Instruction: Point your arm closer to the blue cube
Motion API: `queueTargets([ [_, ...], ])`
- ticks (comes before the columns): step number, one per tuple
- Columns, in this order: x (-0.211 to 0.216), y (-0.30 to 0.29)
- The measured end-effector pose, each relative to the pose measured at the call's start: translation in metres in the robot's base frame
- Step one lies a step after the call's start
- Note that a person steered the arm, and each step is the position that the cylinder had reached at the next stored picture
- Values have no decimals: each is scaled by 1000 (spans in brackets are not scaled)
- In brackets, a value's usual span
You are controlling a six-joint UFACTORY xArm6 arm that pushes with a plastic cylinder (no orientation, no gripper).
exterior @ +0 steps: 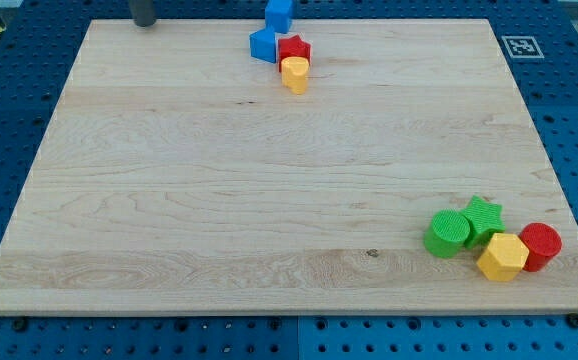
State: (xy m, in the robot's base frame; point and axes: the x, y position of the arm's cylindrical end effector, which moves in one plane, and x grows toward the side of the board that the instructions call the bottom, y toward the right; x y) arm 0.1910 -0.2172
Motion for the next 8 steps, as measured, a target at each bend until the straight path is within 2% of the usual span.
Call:
queueTargets([
  [8,0,43],
])
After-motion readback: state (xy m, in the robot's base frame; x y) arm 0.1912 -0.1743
